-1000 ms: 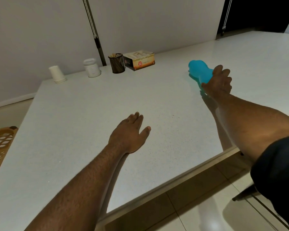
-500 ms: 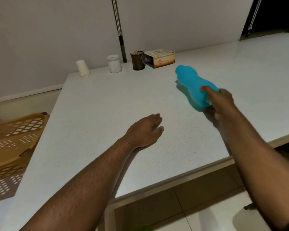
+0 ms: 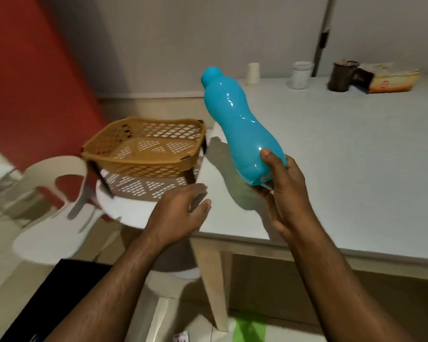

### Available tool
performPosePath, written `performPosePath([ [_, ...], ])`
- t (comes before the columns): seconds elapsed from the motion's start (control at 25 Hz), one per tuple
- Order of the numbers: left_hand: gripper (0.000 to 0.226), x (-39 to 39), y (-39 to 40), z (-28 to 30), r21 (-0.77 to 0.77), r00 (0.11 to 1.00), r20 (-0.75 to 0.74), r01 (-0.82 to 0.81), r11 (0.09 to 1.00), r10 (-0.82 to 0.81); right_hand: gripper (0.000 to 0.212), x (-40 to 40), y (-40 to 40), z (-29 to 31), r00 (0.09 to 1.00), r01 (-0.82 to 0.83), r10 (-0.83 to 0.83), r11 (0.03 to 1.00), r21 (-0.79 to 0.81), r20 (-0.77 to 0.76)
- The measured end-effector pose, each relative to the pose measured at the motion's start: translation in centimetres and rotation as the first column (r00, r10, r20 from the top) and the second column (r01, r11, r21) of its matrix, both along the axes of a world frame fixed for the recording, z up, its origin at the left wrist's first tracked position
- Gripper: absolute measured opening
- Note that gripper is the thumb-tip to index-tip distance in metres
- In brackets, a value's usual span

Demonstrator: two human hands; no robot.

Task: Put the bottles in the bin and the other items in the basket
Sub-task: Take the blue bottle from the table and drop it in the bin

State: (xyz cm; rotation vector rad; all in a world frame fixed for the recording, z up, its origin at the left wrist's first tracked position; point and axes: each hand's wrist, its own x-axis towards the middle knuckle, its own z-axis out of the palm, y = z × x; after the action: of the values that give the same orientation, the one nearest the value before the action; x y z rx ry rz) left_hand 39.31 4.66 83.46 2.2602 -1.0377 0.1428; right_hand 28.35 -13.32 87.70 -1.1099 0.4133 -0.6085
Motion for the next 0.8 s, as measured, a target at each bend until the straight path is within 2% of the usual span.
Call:
performPosePath([
  [0.04, 0.045, 0.2, 2.4, -0.3, -0.090, 0.993, -0.086, -0.090, 0.992, 0.082, 0.070, 0.9, 2.9, -0.4, 0.998, -0.067, 0.067, 0.998, -0.002, 0.001],
  [0.12, 0.049, 0.4, 7.6, -1.0, -0.300, 0.937, -0.289, -0.284, 0.911, 0.197, 0.071, 3.1, 8.9, -1.9, 0.976, -0.220, 0.220, 0.975, 0.025, 0.000],
  [0.24, 0.061, -0.1, 13.7, -2.6, -0.542, 0.844, -0.521, -0.445, 0.713, 0.130, 0.060, 5.6, 16.6, -5.3, 0.917, -0.393, 0.399, 0.911, 0.129, -0.022],
  [0.32, 0.068, -0.5, 17.7, -4.8, -0.589, 0.754, -0.653, -0.567, 0.575, 0.074, 0.060, 6.7, 21.8, -8.6, 0.863, -0.471, 0.488, 0.871, 0.140, -0.128],
  [0.4, 0.070, -1.0, 21.0, -8.2, -0.549, 0.629, -0.778, -0.688, 0.475, 0.011, 0.061, 7.2, 26.0, -12.4, 0.804, -0.523, 0.540, 0.841, 0.138, -0.248],
  [0.52, 0.071, -1.7, 25.8, -15.1, -0.337, 0.405, -0.912, -0.836, 0.433, 0.072, 0.052, 7.4, 31.2, -18.4, 0.657, -0.618, 0.617, 0.770, 0.158, -0.432],
  [0.6, 0.066, -2.5, 28.7, -19.8, -0.201, 0.255, -0.965, -0.860, 0.468, 0.054, 0.049, 7.2, 33.4, -22.2, 0.502, -0.670, 0.650, 0.710, 0.219, -0.570],
  [0.68, 0.054, -3.7, 31.2, -24.0, -0.143, 0.141, -0.989, -0.874, 0.464, -0.040, 0.052, 6.8, 35.2, -25.5, 0.293, -0.710, 0.653, 0.638, 0.299, -0.698],
  [0.72, 0.048, -4.5, 32.3, -25.9, -0.094, 0.071, -0.995, -0.883, 0.461, -0.067, 0.054, 6.5, 35.9, -26.9, 0.199, -0.712, 0.648, 0.611, 0.346, -0.735],
  [0.8, 0.039, -5.8, 33.7, -28.6, -0.008, -0.066, -0.986, -0.896, 0.444, -0.151, 0.057, 5.9, 37.2, -29.2, 0.073, -0.696, 0.638, 0.583, 0.419, -0.766],
])
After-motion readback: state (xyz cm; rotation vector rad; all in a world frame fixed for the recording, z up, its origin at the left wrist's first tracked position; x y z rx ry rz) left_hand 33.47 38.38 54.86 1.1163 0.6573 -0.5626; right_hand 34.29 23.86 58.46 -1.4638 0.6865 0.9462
